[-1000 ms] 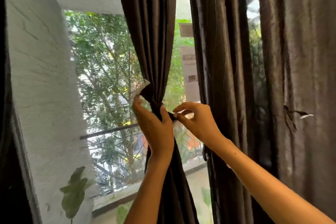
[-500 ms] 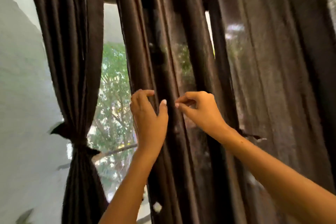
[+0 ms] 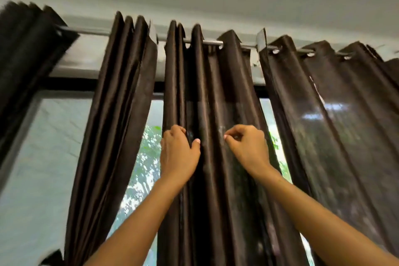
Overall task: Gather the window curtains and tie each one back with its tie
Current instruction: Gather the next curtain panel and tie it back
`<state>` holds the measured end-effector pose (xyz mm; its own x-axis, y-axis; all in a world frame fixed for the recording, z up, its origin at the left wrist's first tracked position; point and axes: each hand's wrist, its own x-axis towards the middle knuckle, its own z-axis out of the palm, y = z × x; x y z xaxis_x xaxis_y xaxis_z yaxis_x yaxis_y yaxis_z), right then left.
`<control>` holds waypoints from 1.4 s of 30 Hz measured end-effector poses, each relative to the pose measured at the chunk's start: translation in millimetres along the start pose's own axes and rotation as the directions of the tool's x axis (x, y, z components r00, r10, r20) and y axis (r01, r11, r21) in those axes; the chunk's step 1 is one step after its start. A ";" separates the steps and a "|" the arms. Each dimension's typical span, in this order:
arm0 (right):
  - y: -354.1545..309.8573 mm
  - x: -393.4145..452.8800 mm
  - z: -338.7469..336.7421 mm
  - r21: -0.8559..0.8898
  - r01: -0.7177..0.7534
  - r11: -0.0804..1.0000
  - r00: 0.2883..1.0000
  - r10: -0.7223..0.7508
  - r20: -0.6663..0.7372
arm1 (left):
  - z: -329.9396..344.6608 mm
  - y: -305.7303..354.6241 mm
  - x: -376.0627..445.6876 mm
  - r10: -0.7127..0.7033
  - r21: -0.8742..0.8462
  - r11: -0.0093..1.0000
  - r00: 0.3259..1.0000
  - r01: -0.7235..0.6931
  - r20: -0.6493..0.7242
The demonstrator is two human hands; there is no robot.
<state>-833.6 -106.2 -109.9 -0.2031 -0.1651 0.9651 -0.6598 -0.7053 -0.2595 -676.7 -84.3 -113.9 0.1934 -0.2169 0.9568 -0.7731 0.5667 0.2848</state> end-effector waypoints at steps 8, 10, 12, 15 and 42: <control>14.4 40.6 24.3 -0.153 0.050 0.987 0.999 -0.052 -0.008 | 24.7 7.2 48.2 -0.056 0.228 0.973 0.995 0.036 0.079; 24.0 50.3 33.2 -0.183 0.066 0.981 0.998 -0.065 0.012 | 34.7 -0.2 58.1 -0.078 0.339 0.940 0.994 0.046 0.080; 33.1 59.0 42.4 -0.222 0.086 0.971 0.996 -0.083 0.024 | 42.2 -9.2 68.8 -0.104 0.411 0.910 0.991 0.058 0.090; 46.2 79.5 58.5 -0.391 0.118 0.913 0.993 -0.120 0.018 | 54.5 -19.2 91.5 -0.076 0.431 0.902 0.994 0.033 0.083; 207.4 242.4 28.8 -0.294 0.261 0.919 0.961 -0.220 0.166 | 289.7 85.0 164.1 0.393 0.154 0.886 0.884 -0.437 0.253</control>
<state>-998.9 -312.3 71.2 0.0697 -0.1177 0.9906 -0.8724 -0.4889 0.0033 -885.7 -302.0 50.6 -0.2851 -0.1702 0.9433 -0.8626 0.4746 -0.1751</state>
